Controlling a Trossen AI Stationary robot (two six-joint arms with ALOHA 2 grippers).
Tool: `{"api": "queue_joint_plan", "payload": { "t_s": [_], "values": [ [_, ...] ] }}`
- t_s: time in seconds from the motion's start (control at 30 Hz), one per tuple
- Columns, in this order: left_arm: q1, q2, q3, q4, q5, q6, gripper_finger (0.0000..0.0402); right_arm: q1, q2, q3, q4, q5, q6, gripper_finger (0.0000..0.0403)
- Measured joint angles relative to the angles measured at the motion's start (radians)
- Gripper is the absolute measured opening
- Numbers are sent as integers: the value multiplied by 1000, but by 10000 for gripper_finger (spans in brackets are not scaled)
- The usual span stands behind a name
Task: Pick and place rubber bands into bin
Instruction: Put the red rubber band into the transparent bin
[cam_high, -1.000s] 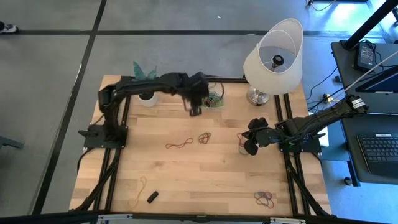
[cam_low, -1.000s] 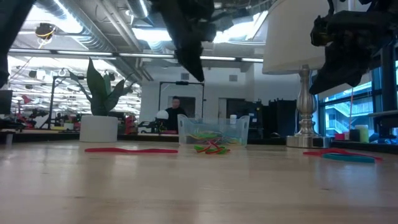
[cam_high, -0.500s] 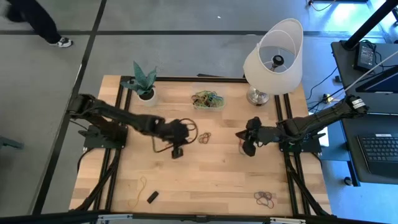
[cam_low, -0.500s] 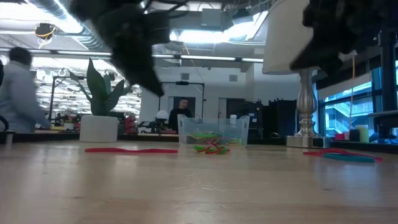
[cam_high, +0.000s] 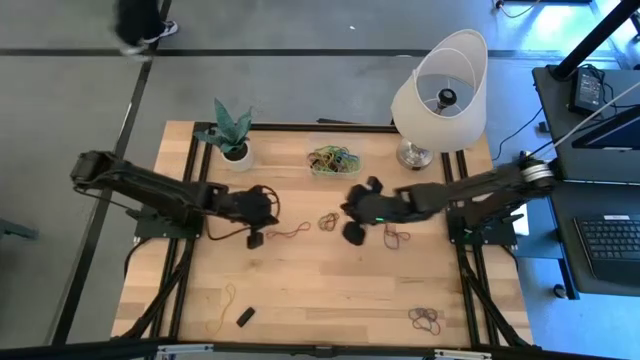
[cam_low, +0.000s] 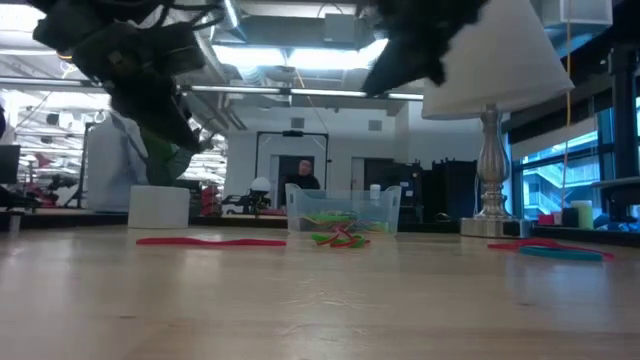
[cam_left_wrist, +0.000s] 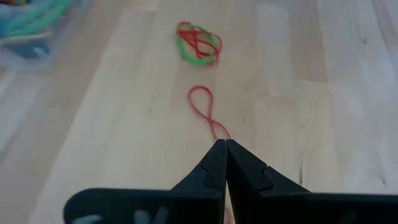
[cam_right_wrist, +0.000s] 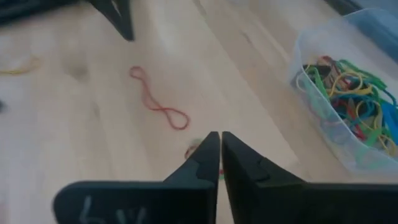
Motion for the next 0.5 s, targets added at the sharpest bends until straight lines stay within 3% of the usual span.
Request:
{"api": "queue_joint_plan", "payload": {
  "t_s": [0.27, 0.5],
  "values": [
    [45, -207, -89, -51, 5, 74, 2, -93, 348, 380, -277, -108, 115, 71],
    [80, -290, -89, -86, 5, 151, 3, -142, 526, 513, -390, -238, 321, 111]
  ]
}}
